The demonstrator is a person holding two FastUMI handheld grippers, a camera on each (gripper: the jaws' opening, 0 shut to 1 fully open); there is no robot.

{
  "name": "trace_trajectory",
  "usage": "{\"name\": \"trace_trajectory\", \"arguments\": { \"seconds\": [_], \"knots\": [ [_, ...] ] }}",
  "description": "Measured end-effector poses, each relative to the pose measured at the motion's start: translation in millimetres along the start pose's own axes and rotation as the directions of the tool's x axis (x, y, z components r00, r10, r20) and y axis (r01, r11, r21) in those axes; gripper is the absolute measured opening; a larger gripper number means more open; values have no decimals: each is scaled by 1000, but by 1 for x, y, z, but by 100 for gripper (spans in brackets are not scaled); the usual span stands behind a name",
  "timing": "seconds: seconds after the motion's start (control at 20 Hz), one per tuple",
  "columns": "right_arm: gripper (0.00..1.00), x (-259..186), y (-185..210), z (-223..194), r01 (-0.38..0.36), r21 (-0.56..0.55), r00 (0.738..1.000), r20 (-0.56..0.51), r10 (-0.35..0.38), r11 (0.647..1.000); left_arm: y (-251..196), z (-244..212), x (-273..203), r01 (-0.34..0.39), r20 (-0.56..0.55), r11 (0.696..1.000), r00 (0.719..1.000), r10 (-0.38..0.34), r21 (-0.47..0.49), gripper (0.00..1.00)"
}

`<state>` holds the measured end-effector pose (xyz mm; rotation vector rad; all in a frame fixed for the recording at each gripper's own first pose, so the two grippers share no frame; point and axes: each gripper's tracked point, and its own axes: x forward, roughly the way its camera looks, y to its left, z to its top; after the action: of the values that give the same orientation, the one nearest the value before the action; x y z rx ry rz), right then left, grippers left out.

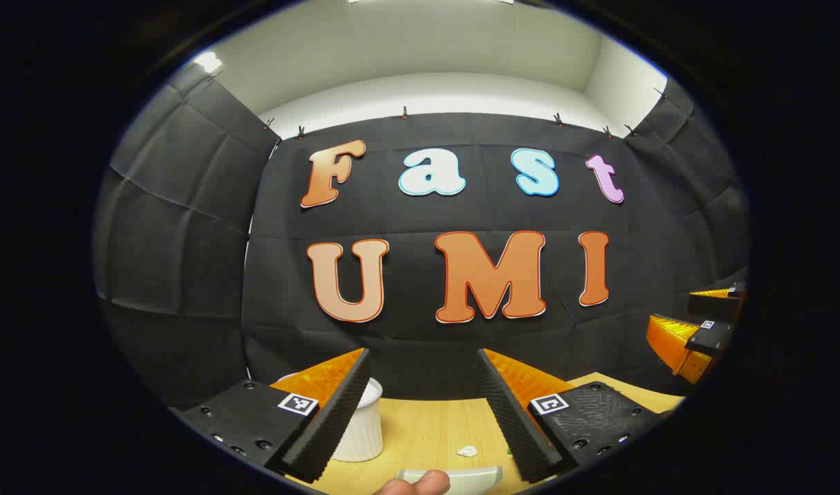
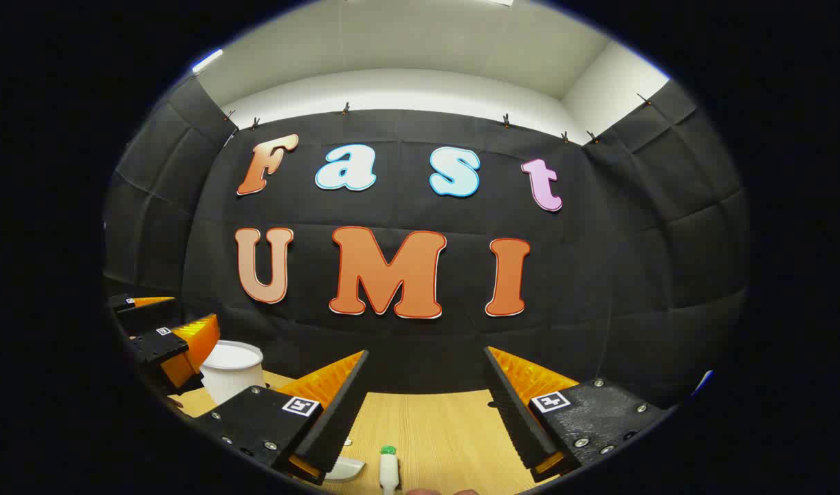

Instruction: Pick up the small broom and dustpan from the desktop, sweep the trash into the dustpan with the broom, and then empty the trash into the garbage bin.

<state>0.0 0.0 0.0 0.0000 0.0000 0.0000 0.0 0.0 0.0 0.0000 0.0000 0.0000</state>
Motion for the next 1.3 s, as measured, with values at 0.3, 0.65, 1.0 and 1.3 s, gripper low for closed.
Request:
{"name": "trace_trajectory", "arguments": {
  "seconds": [0.3,0.65,1.0,1.3],
  "knots": [
    [96,3,7,-3,-26,2,1000,-14,26,1000,9,-5,0,-26,-2,1000,1000,26,0,96],
    [96,8,17,-8,-41,-7,999,-27,41,999,22,-7,8,-38,14,999,999,38,5,96],
    [96,8,19,-20,-42,-5,997,-57,42,999,13,-19,8,-15,-10,1000,1000,15,-13,96],
    [96,8,18,-23,-35,-17,998,-59,34,999,7,-20,9,2,-6,1000,1000,-3,-12,96]
  ]
}}
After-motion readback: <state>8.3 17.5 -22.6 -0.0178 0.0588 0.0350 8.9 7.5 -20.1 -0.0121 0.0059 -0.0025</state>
